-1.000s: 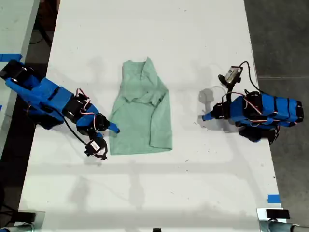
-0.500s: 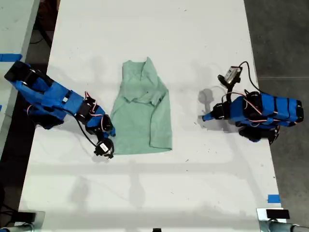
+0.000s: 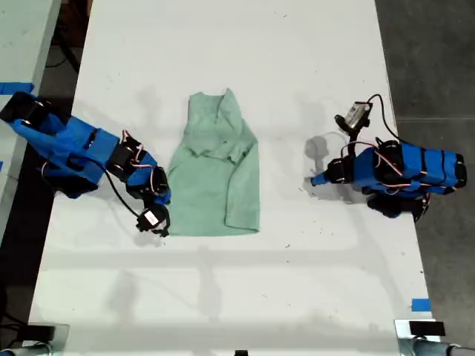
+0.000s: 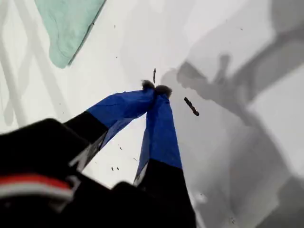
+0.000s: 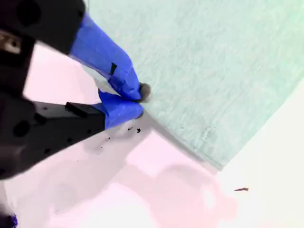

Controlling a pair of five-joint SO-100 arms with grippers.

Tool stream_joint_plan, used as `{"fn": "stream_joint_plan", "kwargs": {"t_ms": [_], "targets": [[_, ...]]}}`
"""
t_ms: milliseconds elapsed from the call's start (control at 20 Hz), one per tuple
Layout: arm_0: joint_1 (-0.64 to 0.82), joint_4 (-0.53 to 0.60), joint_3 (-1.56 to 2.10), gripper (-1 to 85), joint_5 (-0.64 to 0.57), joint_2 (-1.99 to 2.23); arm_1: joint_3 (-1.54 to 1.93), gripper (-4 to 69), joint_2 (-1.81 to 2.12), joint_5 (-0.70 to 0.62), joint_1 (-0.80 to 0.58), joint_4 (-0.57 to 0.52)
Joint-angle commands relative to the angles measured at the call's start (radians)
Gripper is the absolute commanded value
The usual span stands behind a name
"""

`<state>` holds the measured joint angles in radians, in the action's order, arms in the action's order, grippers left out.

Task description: Fold t shirt

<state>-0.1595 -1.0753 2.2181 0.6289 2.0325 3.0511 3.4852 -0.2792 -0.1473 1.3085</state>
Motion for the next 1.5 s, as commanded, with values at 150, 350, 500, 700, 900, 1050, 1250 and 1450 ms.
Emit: {"fn": "stream_joint_plan", "kwargs": {"t_ms": [150,350,500,700,900,1050,1250,1450], "targets": [[0.066,-0.094,-0.368,-0.3,-0.172,-0.077,0.061,-0.2,0.015,-0.015,0.009,0.008],[0.138,-0.112,-0.756,-0.3,-0.339,-0.434,0.061,-0.2,0.015,-0.015,0.009,0.008],[0.161,-0.175,-1.155,-0.3,-0.445,-0.779,0.061,-0.2,0.015,-0.017,0.009,0.008],[0.166,-0.153,-1.244,25.3,-0.502,-0.911,0.061,-0.2,0.015,-0.02,0.011,0.008],[0.195,-0.364,-1.227,19.0,-0.494,-0.735,0.061,-0.2,0.015,-0.023,0.012,0.008],[0.235,-0.486,-1.095,4.9,-0.466,-0.439,0.061,-0.2,0.015,-0.023,0.012,0.008],[0.436,-0.42,-0.43,-0.2,-0.453,0.164,0.061,-0.2,0.015,-0.023,0.012,0.008],[0.565,0.141,0.414,-0.3,-0.646,0.589,0.061,-0.2,0.015,-0.023,0.009,0.008]]}}
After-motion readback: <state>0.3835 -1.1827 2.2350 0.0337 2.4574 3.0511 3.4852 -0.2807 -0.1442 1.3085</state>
